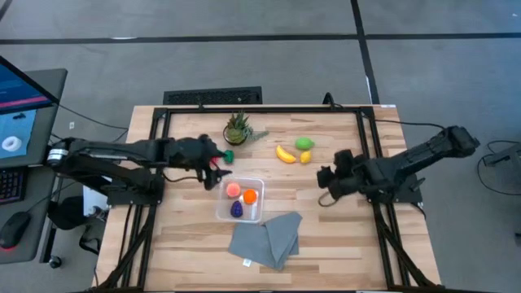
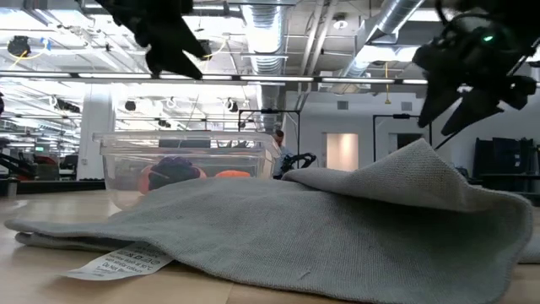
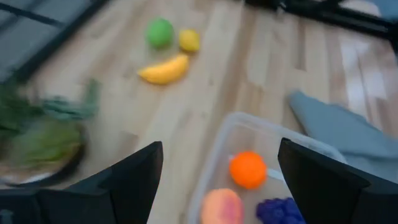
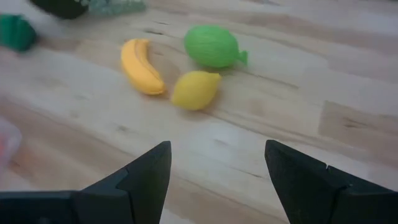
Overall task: Pick and placing Produce into tupperware
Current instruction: Put the yellow lemon into the transparent container
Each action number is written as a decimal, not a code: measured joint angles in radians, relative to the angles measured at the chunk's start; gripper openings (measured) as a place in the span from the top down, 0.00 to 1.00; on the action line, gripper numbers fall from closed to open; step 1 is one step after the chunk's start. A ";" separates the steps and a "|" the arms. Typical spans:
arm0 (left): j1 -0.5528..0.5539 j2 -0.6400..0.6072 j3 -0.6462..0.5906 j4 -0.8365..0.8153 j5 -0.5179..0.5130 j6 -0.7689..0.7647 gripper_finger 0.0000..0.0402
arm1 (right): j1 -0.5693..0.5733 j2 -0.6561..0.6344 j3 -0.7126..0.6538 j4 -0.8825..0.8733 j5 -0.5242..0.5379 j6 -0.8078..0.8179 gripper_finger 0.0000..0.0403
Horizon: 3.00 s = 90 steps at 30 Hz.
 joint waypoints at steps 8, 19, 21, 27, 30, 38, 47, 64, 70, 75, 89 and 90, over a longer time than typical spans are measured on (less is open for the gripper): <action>0.088 -0.181 0.000 -0.131 -0.053 0.030 0.24 | -0.260 0.010 0.000 0.283 -0.187 -0.160 0.30; 0.182 -0.389 0.000 -0.336 -0.061 0.054 0.24 | -0.455 0.176 0.034 0.441 -0.397 -0.197 0.30; 0.195 -0.425 0.000 -0.339 -0.070 0.054 0.24 | -0.465 0.219 0.062 0.438 -0.407 -0.200 0.30; 0.221 -0.505 0.000 -0.361 -0.080 0.055 0.24 | -0.488 0.322 0.153 0.368 -0.395 -0.224 0.30; 0.224 -0.529 0.000 -0.383 -0.081 0.051 0.24 | -0.500 0.348 0.188 0.338 -0.387 -0.226 0.30; 0.224 -0.554 0.000 -0.410 -0.085 0.059 0.24 | -0.536 0.361 0.210 0.268 -0.377 -0.189 0.30; 0.224 -0.554 0.000 -0.458 -0.087 0.146 0.24 | -0.541 0.361 0.210 0.204 -0.379 -0.090 0.30; 0.224 -0.554 0.000 -0.460 -0.094 0.193 0.24 | -0.542 0.405 0.208 0.213 -0.404 -0.020 0.30; 0.224 -0.554 0.000 -0.469 -0.085 0.178 0.24 | -0.541 0.476 0.211 0.297 -0.424 -0.020 0.30; 0.224 -0.554 0.000 -0.486 -0.074 0.155 0.24 | -0.541 0.510 0.210 0.295 -0.433 -0.022 0.30; 0.224 -0.554 0.000 -0.499 -0.074 0.146 0.24 | -0.557 0.543 0.210 0.314 -0.407 -0.034 0.30; 0.224 -0.554 0.000 -0.499 -0.074 0.146 0.24 | -0.562 0.543 0.210 0.314 -0.407 -0.039 0.30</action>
